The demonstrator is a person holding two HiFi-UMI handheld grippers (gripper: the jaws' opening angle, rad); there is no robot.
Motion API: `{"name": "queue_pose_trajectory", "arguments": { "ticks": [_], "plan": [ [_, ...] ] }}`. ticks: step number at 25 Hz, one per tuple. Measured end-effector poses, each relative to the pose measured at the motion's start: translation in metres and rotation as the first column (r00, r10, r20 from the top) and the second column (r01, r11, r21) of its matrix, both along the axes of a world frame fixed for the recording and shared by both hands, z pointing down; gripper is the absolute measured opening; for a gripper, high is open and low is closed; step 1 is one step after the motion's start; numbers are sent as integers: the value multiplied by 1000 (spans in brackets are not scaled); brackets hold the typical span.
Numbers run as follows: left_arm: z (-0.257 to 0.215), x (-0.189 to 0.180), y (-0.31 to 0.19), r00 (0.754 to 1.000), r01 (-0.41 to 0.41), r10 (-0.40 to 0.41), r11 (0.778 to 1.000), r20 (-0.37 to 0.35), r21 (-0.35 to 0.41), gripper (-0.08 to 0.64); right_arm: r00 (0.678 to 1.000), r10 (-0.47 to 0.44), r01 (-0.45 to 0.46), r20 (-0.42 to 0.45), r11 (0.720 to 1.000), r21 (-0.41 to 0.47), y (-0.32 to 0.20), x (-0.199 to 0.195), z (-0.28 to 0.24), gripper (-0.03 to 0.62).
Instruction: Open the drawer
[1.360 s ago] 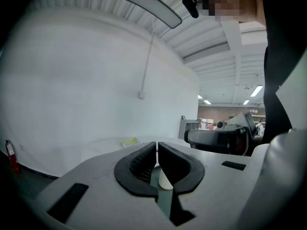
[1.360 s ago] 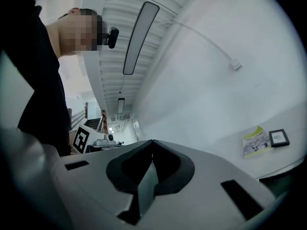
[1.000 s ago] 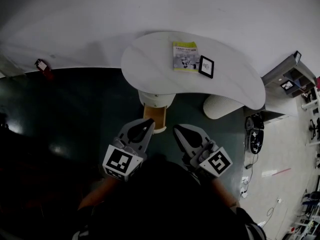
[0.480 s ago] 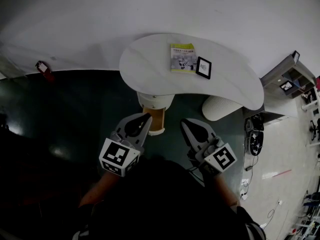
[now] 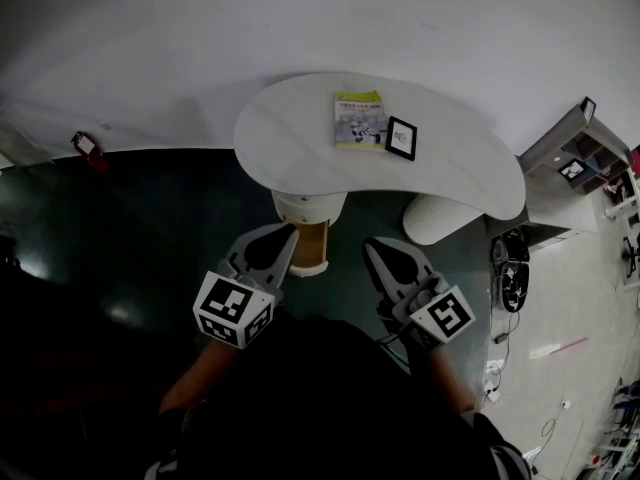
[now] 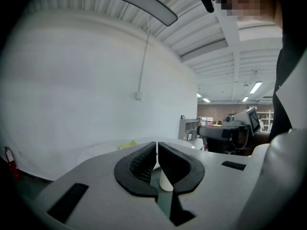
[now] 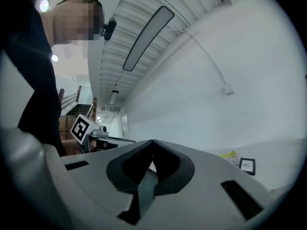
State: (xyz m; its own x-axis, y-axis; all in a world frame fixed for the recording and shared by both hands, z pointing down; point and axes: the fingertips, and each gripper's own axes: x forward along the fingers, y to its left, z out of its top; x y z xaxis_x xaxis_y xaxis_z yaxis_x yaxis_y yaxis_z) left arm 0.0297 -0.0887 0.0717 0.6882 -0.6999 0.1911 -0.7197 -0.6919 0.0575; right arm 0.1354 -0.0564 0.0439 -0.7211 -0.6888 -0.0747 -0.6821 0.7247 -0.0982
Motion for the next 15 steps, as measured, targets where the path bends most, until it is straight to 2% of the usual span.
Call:
{"name": "queue_pose_trajectory", "arguments": {
  "ticks": [15],
  "plan": [
    [7, 23, 4, 1000, -27, 27, 1000, 2, -8, 23, 1000, 28, -28, 0, 1000, -6, 3, 22, 2, 15]
  ]
}}
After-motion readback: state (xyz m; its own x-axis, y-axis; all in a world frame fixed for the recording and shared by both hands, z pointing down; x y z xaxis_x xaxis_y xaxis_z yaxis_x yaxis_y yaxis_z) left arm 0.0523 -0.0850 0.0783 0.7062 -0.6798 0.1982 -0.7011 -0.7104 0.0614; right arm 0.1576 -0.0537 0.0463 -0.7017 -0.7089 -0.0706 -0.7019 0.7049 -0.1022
